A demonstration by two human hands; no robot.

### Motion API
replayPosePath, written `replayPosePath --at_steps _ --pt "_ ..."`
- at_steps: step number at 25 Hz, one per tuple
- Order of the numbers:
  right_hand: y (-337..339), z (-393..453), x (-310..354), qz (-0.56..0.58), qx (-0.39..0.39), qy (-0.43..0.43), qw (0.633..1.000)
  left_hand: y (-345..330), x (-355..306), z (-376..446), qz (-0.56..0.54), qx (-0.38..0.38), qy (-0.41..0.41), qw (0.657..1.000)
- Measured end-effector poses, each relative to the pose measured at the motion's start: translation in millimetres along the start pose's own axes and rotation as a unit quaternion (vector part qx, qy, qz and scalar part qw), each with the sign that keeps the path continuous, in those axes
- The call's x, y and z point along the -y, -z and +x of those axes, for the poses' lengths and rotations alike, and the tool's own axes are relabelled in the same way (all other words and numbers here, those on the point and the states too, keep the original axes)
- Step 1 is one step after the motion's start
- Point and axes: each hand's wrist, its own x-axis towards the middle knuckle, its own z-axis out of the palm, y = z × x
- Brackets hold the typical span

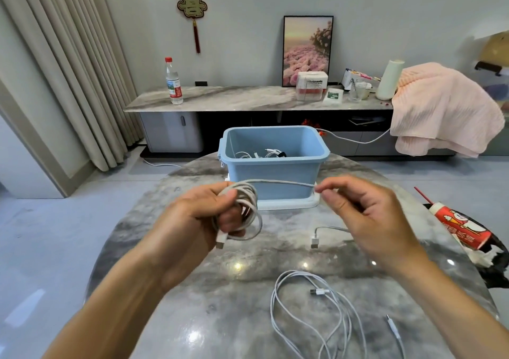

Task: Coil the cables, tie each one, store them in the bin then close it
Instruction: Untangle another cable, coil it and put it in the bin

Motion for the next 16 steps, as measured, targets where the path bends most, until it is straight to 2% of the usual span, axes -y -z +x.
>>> replayPosePath --at_steps 4,5,7,9,10,14,16 --pt "20 7 10 -0.038 -0.072 0.004 0.997 -3 4 1 0.046 -0.032 -0.007 0.998" --pt "18 7 9 -0.053 -0.062 -0.022 0.996 -5 6 3 0.062 -0.045 -0.020 0.997" --pt "6 2 4 -0.048 0.021 -0.128 0.990 -9 11 4 0.094 -0.071 -0.045 0.992" --pt "-13 -6 3 -0.018 0.110 -0.228 0.967 -14 17 5 0.124 -0.095 -0.047 0.987" --pt "-22 -9 6 0.007 0.128 -0.253 0.959 -16 20 5 0.142 -0.105 -0.048 0.983" --pt "-33 -5 22 0.185 0.104 -0.299 0.930 -20 25 7 0.180 -0.113 -0.051 0.976" --pt "-30 -3 22 0.162 0.111 -0.267 0.943 -18 27 7 0.203 -0.094 -0.043 0.974"
